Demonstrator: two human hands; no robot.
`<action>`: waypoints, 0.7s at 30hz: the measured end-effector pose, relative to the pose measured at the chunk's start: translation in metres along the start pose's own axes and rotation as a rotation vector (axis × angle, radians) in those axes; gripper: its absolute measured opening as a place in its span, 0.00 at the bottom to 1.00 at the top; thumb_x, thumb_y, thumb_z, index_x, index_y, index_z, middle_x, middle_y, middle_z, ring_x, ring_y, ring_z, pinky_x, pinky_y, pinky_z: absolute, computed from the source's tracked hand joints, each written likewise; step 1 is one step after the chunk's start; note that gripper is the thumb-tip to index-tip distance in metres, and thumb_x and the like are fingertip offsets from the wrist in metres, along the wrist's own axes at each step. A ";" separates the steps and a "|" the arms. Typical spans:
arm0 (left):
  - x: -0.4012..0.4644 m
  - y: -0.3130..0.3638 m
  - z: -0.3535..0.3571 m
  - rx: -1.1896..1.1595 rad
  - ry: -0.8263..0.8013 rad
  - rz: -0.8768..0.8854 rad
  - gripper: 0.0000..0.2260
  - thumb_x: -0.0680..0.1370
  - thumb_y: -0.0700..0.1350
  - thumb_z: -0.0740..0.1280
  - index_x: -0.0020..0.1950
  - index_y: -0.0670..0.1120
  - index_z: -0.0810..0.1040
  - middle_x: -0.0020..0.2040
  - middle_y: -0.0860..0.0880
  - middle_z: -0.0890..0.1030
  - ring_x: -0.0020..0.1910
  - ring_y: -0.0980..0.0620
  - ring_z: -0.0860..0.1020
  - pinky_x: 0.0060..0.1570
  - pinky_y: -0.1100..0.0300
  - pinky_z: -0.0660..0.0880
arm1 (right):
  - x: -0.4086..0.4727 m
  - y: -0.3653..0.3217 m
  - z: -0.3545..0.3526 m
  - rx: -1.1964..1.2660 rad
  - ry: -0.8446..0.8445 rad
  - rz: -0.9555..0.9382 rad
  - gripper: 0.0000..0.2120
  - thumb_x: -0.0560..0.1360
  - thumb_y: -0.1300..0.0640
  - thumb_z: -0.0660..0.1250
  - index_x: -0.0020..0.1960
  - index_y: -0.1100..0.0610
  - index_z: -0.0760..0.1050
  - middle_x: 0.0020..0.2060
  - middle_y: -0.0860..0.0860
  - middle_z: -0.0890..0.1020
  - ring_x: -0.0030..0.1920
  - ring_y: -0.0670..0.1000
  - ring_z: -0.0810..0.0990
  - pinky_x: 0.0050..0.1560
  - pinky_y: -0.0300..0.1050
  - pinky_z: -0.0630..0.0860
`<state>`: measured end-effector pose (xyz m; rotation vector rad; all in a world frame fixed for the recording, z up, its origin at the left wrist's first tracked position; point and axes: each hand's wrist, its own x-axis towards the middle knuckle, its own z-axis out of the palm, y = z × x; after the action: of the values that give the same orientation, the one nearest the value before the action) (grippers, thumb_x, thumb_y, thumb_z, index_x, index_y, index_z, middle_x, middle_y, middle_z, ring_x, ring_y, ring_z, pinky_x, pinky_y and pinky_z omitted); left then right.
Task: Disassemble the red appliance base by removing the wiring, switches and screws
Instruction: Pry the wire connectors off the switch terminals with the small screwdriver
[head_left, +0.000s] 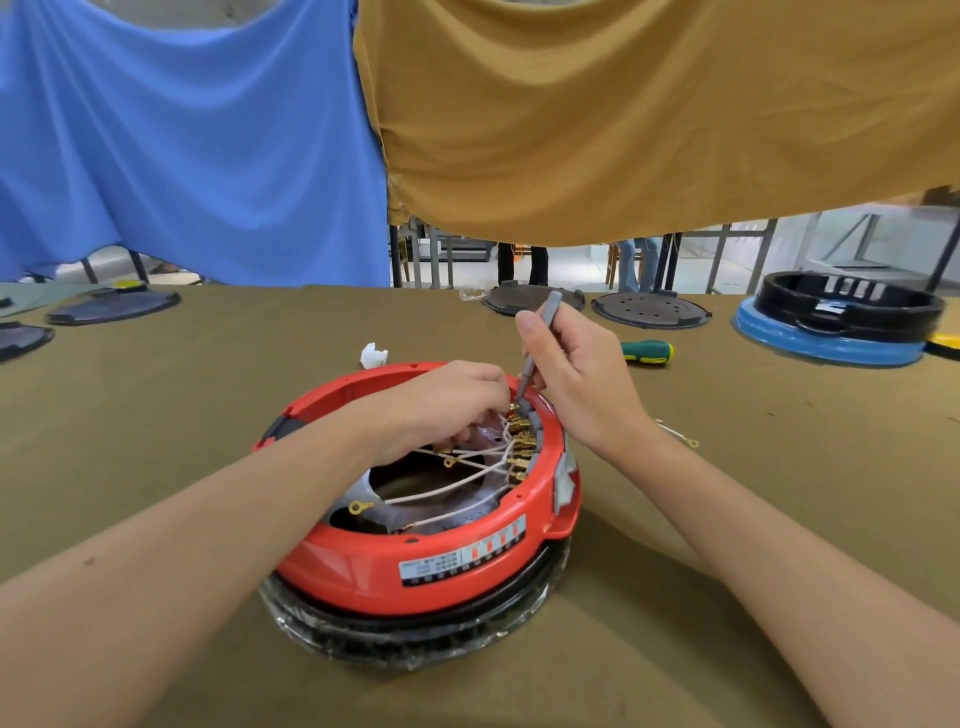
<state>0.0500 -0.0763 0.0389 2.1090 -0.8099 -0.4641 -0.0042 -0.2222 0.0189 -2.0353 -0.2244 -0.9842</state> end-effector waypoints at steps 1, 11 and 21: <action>0.000 0.000 0.000 0.002 -0.002 0.001 0.10 0.78 0.42 0.60 0.37 0.50 0.72 0.25 0.57 0.68 0.28 0.53 0.67 0.26 0.62 0.61 | 0.000 0.000 0.000 -0.007 0.000 -0.005 0.17 0.83 0.50 0.59 0.40 0.59 0.71 0.29 0.48 0.71 0.29 0.45 0.69 0.32 0.46 0.68; -0.001 0.002 -0.001 -0.007 -0.018 -0.002 0.10 0.78 0.42 0.60 0.37 0.51 0.72 0.26 0.56 0.69 0.27 0.54 0.68 0.27 0.62 0.62 | 0.000 -0.002 -0.002 -0.066 -0.037 -0.055 0.17 0.84 0.51 0.59 0.39 0.57 0.69 0.28 0.46 0.70 0.29 0.43 0.68 0.31 0.36 0.64; -0.001 0.001 -0.001 0.001 -0.033 -0.001 0.10 0.77 0.41 0.59 0.36 0.50 0.71 0.30 0.53 0.67 0.28 0.54 0.67 0.27 0.62 0.60 | 0.007 0.000 -0.001 0.117 -0.012 0.263 0.18 0.83 0.52 0.60 0.38 0.60 0.69 0.25 0.50 0.71 0.28 0.48 0.72 0.32 0.46 0.72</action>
<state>0.0496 -0.0756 0.0404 2.1074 -0.8278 -0.5006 0.0002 -0.2241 0.0243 -1.9067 -0.0187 -0.7772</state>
